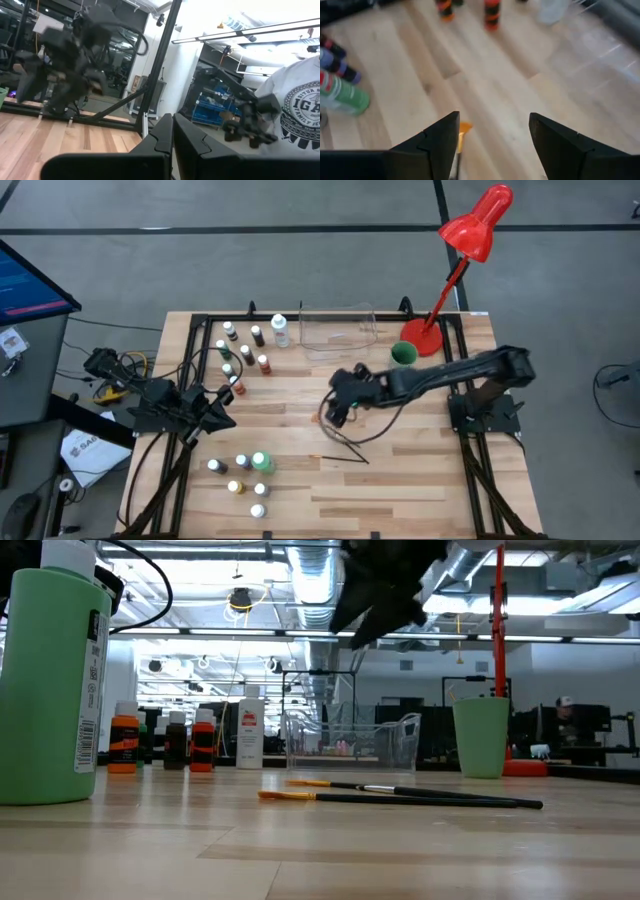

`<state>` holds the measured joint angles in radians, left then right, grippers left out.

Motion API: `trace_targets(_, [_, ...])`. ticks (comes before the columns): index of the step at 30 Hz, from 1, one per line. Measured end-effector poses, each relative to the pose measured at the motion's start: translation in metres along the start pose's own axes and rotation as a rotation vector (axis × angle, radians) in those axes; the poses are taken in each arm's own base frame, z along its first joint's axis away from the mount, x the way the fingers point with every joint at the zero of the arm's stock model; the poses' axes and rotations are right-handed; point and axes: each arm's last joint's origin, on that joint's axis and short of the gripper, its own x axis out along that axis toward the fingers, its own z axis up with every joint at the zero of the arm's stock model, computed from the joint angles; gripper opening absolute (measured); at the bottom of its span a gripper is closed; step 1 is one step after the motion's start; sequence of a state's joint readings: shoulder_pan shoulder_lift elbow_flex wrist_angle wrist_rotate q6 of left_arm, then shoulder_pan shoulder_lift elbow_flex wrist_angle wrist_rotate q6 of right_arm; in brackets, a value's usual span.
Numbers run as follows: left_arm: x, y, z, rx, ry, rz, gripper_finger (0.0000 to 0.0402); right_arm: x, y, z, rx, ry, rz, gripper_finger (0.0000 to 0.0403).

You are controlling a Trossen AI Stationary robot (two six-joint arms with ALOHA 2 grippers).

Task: Pick & Place Paint Supplies
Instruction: Put the top gold paint brush into the green cup

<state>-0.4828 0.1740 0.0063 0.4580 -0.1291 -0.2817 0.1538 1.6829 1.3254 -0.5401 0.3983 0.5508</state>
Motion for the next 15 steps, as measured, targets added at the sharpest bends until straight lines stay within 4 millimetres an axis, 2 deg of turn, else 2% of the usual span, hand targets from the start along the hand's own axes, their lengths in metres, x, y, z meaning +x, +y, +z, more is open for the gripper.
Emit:
trace_targets(6, [0.0,0.0,0.0,0.0,0.0,0.0,0.0002,0.044,0.024,-0.006,-0.026,0.119,0.043,0.0235])
trace_targets(15, [0.0,0.0,0.0,0.0,0.0,0.0,0.0002,0.099,0.031,-0.015,-0.02,0.3,0.036,0.0235])
